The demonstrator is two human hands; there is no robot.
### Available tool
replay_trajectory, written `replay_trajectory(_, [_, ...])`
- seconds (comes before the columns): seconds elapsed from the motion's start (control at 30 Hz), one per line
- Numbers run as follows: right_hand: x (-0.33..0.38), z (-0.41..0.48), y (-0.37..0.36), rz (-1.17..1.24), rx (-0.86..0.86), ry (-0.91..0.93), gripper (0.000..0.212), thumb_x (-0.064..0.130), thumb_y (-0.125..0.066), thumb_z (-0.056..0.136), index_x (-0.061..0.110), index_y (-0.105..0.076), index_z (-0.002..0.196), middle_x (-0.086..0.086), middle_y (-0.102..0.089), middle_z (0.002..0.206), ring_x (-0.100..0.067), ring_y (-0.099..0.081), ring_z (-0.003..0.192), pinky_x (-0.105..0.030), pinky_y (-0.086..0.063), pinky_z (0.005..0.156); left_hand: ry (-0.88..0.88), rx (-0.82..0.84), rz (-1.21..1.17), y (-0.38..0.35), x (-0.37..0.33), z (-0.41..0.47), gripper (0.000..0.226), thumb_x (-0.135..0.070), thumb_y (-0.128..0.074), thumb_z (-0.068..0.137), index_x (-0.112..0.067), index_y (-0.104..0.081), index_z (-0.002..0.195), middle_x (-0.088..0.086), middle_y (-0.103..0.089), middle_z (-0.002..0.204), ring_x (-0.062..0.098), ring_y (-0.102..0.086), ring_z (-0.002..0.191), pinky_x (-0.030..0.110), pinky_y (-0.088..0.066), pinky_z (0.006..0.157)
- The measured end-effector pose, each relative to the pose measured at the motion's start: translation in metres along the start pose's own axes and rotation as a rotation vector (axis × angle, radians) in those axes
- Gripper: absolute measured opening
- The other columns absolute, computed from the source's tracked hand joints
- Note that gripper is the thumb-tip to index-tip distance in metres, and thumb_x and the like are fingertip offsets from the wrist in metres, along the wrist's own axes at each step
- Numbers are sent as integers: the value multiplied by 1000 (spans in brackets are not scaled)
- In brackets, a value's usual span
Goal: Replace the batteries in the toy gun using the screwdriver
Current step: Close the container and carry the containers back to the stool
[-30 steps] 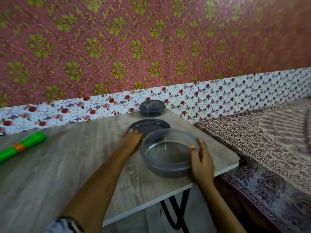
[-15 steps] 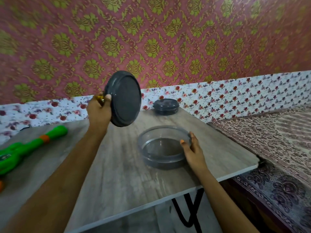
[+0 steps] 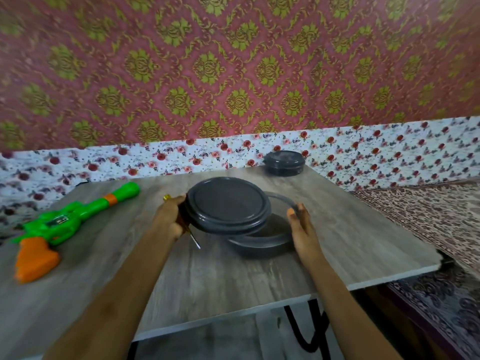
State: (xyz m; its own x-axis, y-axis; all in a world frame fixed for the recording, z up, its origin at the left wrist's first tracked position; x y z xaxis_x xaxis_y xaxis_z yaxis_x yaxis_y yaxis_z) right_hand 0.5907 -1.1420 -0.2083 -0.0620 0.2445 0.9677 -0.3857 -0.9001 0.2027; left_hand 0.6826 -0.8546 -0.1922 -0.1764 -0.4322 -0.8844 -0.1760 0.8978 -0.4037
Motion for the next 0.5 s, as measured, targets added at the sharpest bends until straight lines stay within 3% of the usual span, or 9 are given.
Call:
replay_trajectory(0.1, [-4,2,4,75,-32,-32,63,53,-30,94,24,-21,149,-4,-21,156,-25,-23,141,-44,-20,116,1,2,81,-9,6,-5,15,-13,-51,95,-5,-62,88,11,-64,85,22,-61,74,31,-53,68])
replay_trajectory(0.23, [-11,4,6,197,-47,-104,65,57,-27,93,18,-35,144,-6,-34,150,-23,-33,137,-42,-25,115,-111,8,348,-25,3,-15,20,-22,-52,95,-11,-57,79,5,-57,73,16,-51,59,21,-38,44])
replay_trajectory(0.43, [-14,10,9,215,-11,-144,70,64,-20,91,18,-49,134,-4,-50,139,-20,-45,128,-33,-31,106,-212,48,671,-43,7,-21,36,-37,-62,88,-1,-62,94,13,-62,87,20,-50,64,24,-38,51])
replay_trajectory(0.5, [-16,11,10,225,6,-187,84,76,-21,82,18,-51,133,-4,-52,137,-21,-47,127,-36,-30,110,-219,48,710,-47,7,-21,33,-36,-63,87,-4,-60,90,14,-60,85,19,-48,61,24,-39,51])
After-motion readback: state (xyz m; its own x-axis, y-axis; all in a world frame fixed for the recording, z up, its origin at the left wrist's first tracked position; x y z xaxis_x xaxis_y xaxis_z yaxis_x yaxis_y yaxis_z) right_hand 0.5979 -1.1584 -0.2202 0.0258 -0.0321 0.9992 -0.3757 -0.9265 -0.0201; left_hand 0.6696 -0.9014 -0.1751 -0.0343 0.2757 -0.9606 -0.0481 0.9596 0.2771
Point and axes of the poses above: each hand's wrist, its own z-axis towards the middle knuckle, its own y-axis out of the back of the hand, x = y × z, the point moved 8 cm from there along z, towards the middle knuckle
